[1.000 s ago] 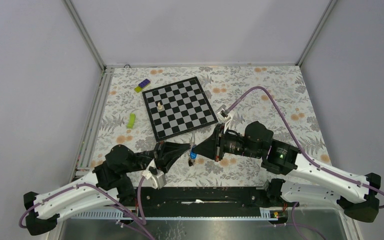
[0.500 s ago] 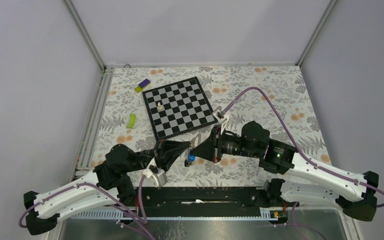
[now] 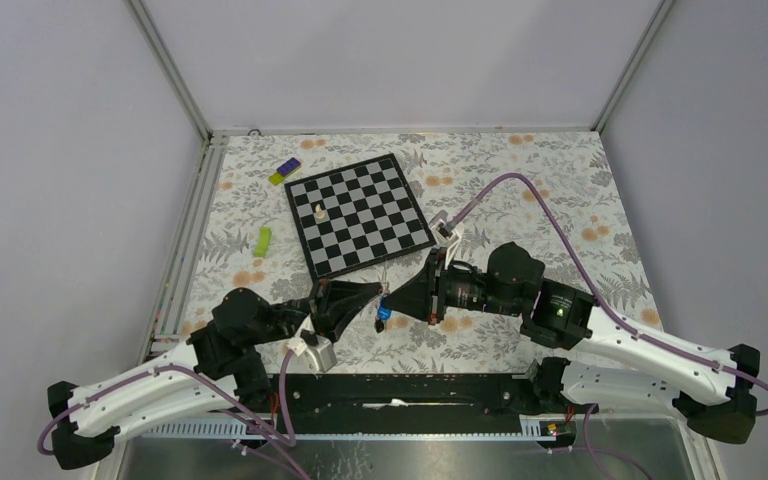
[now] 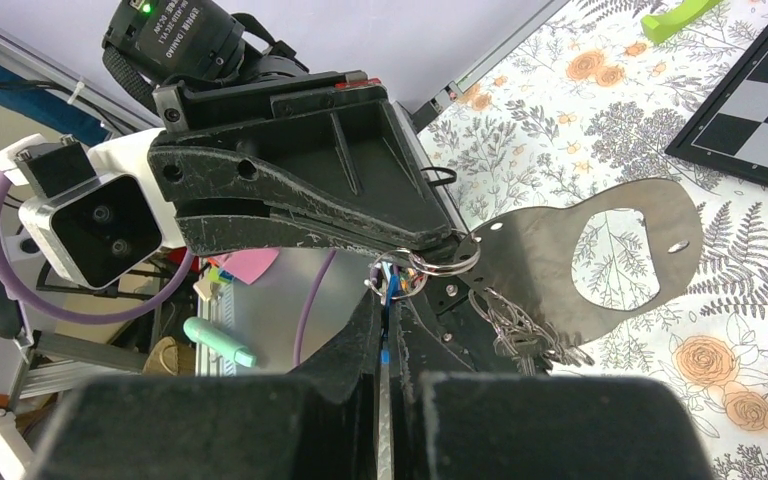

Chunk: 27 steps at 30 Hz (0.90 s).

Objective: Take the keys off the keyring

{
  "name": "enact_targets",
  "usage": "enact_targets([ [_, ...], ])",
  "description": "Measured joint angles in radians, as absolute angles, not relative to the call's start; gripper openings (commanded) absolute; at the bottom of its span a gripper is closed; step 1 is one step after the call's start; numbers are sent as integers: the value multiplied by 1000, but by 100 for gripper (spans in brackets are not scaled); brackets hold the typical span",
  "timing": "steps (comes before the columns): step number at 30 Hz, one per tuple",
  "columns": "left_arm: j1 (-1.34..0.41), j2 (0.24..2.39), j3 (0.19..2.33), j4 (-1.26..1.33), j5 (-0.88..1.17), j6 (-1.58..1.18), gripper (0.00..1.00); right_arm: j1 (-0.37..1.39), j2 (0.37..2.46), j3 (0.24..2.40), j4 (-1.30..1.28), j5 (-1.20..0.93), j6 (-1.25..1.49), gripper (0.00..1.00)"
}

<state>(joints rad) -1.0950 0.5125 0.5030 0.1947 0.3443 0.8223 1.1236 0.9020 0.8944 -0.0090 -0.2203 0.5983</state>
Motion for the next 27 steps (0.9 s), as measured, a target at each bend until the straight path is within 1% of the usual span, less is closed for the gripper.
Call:
enact_targets([
  [16, -1098, 501, 503, 204, 350, 820, 0, 1124, 844, 869, -2, -125, 600, 0],
  [27, -1098, 499, 503, 206, 350, 820, 0, 1125, 846, 869, 8, -117, 609, 0],
])
